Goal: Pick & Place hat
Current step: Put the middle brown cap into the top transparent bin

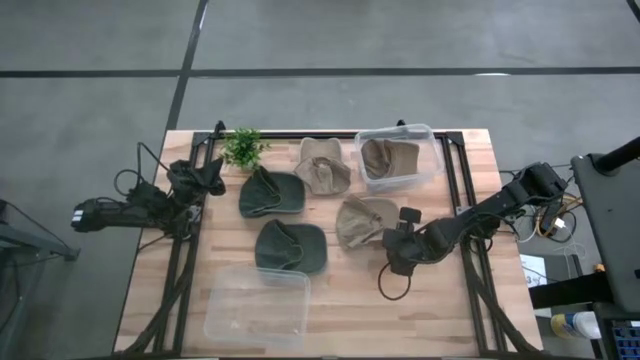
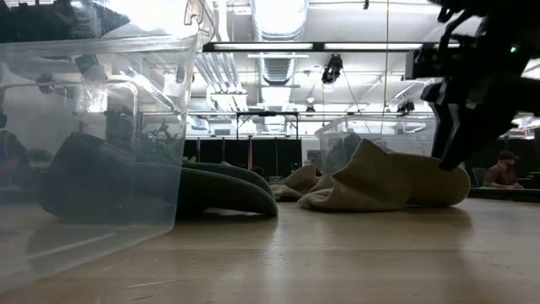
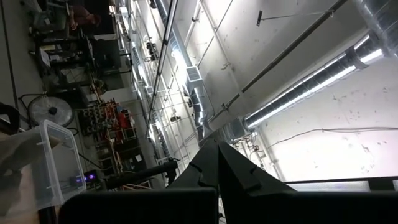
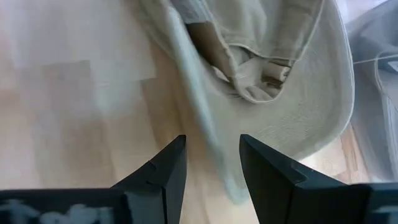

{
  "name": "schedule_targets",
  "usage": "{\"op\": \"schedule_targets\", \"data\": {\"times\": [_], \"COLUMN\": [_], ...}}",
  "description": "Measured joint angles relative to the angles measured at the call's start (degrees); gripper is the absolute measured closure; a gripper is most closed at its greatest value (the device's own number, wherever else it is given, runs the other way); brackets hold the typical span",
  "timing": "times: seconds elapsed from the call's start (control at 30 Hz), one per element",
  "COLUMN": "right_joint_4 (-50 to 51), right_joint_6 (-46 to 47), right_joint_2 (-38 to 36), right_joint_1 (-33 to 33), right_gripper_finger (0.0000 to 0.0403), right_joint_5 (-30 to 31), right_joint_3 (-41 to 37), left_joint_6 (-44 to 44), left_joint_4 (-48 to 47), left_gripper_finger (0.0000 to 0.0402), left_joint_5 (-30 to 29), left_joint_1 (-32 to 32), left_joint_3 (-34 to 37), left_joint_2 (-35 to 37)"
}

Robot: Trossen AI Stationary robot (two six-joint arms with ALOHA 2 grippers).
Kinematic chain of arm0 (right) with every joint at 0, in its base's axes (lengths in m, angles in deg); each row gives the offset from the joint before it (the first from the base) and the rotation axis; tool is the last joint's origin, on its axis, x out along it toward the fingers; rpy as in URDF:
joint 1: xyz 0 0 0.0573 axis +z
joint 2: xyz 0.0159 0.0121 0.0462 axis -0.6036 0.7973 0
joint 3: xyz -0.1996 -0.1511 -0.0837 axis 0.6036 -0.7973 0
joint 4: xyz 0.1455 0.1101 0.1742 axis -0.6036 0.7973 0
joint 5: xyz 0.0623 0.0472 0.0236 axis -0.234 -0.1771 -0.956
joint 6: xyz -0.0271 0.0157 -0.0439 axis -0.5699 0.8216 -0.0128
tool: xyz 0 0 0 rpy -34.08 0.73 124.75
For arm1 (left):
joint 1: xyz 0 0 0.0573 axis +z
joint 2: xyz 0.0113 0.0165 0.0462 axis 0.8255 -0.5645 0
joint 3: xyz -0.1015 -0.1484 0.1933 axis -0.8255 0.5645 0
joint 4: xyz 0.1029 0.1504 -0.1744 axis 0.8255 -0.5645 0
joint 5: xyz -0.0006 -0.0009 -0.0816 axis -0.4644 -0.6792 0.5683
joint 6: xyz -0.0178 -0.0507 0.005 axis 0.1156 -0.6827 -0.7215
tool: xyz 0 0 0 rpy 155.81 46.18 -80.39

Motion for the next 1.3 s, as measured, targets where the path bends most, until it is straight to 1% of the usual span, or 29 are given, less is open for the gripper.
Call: {"op": "schedule_targets", "data": {"times": [0.1,0.17,0.27,0.33,0.4,0.43,0.47,0.57,0.7,0.87,0.97,1.03,1.17,1.3], "right_joint_4": [-4.19,-6.76,-7.43,-7.27,-6.99,-7.00,-7.03,-4.38,1.69,6.06,8.62,11.18,16.93,21.26], "right_joint_6": [-1.73,-3.44,-3.70,-2.80,-2.96,-3.52,-4.36,-5.28,-7.88,-14.52,-17.38,-17.92,-19.85,-24.01], "right_joint_2": [0.00,0.00,0.00,0.00,0.00,-0.02,-0.08,-0.11,0.00,0.00,0.00,0.00,0.00,0.00], "right_joint_1": [-1.79,-2.85,-4.10,-4.75,-5.29,-5.37,-5.51,-5.51,-5.07,-4.34,-4.07,-4.05,-4.16,-4.43], "right_gripper_finger": [0.0262,0.0263,0.0276,0.0299,0.0338,0.0364,0.0377,0.0389,0.0392,0.0393,0.0393,0.0393,0.0393,0.0394], "right_joint_5": [-0.48,-2.07,-3.50,-3.95,-4.94,-5.44,-5.81,-6.50,-7.10,-6.24,-4.34,-1.71,5.60,13.68], "right_joint_3": [-2.12,-3.54,-4.73,-4.82,-4.53,-4.18,-3.71,-1.55,3.97,11.86,16.93,20.51,27.73,32.91], "left_joint_6": [0.27,0.28,-0.10,-0.18,-0.08,0.03,0.03,0.05,0.06,0.08,0.08,0.11,0.87,1.40], "left_joint_4": [-0.05,-0.04,-0.04,-0.04,-0.06,-0.09,-0.18,-0.19,-0.21,-0.22,-0.23,-0.24,-0.24,-0.24], "left_gripper_finger": [0.0401,0.0401,0.0401,0.0401,0.0401,0.0401,0.0401,0.0401,0.0401,0.0401,0.0401,0.0401,0.0401,0.0401], "left_joint_5": [-0.54,-0.94,-1.37,-1.52,-1.60,-1.86,-2.04,-2.41,-2.58,-2.69,-2.88,-2.91,-3.19,-3.32], "left_joint_1": [0.00,0.00,-0.01,0.00,0.00,0.00,0.00,0.00,0.00,0.00,0.00,0.00,0.00,0.00], "left_joint_3": [0.02,0.02,0.02,0.02,0.02,0.02,0.04,0.04,0.04,0.04,0.04,0.04,0.04,0.04], "left_joint_2": [0.00,0.00,0.00,0.00,0.00,0.00,0.00,0.00,0.00,0.00,0.00,0.00,0.00,0.00]}}
